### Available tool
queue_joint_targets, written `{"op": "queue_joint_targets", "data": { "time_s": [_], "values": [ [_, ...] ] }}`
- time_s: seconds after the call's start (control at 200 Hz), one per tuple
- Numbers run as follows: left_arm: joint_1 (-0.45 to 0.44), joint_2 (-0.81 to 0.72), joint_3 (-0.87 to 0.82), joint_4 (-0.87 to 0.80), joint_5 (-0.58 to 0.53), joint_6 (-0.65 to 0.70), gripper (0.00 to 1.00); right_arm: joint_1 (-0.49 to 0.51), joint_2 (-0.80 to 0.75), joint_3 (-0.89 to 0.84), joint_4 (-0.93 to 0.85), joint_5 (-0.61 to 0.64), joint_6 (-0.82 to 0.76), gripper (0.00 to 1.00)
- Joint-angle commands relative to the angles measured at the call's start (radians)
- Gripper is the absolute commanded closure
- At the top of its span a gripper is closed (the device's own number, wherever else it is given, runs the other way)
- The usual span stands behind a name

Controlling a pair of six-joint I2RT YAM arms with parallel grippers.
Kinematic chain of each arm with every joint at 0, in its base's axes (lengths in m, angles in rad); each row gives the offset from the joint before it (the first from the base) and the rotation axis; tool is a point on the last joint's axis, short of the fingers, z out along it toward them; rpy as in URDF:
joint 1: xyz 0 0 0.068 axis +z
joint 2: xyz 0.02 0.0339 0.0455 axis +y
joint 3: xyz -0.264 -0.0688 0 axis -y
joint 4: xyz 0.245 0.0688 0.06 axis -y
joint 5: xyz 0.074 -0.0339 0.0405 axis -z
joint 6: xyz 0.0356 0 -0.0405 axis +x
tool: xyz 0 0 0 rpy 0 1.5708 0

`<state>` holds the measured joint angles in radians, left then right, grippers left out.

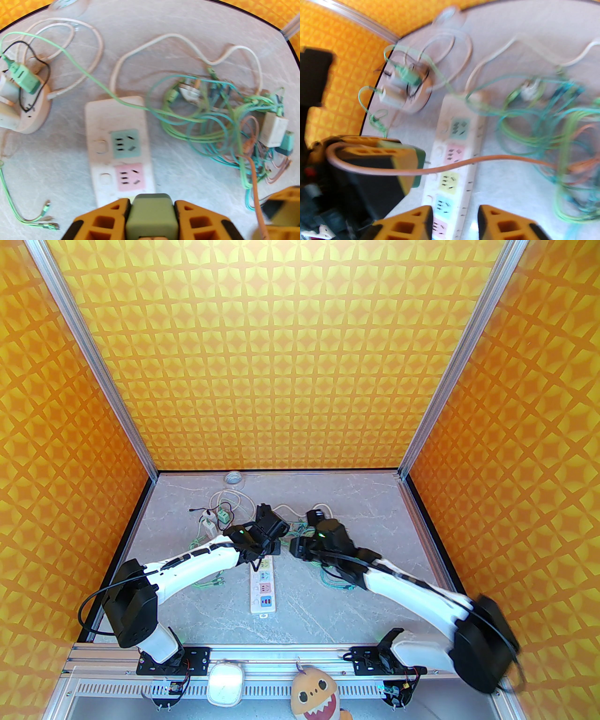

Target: Pull the plug off the socket

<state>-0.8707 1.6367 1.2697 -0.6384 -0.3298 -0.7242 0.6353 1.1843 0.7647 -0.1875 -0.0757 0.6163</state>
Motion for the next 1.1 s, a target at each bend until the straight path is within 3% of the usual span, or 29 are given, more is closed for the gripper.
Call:
{"op": "queue_joint_targets", "data": {
  "time_s": [0.0,0.285,0.54,0.845,1.095],
  "values": [
    [-0.042,0.006,-0.007,0.041,0.033,-0.023,0.77,-0.010,-0.127,-0.051,-0.170,0.212,-0.050,0.49],
    [-0.156,0.163,0.070,0.095,0.095,-0.049,0.76,-0.028,-0.449,-0.157,-0.293,0.487,-0.048,0.19],
    [-0.185,0.316,0.180,0.109,0.167,-0.040,0.75,-0.031,-0.558,-0.179,-0.345,0.559,-0.035,0.10],
    [-0.185,0.383,0.224,0.105,0.192,-0.029,0.65,-0.032,-0.548,-0.189,-0.330,0.543,-0.033,0.10],
    [-0.185,0.396,0.219,0.130,0.194,-0.010,0.69,-0.032,-0.535,-0.189,-0.328,0.536,-0.032,0.10]
  ]
}}
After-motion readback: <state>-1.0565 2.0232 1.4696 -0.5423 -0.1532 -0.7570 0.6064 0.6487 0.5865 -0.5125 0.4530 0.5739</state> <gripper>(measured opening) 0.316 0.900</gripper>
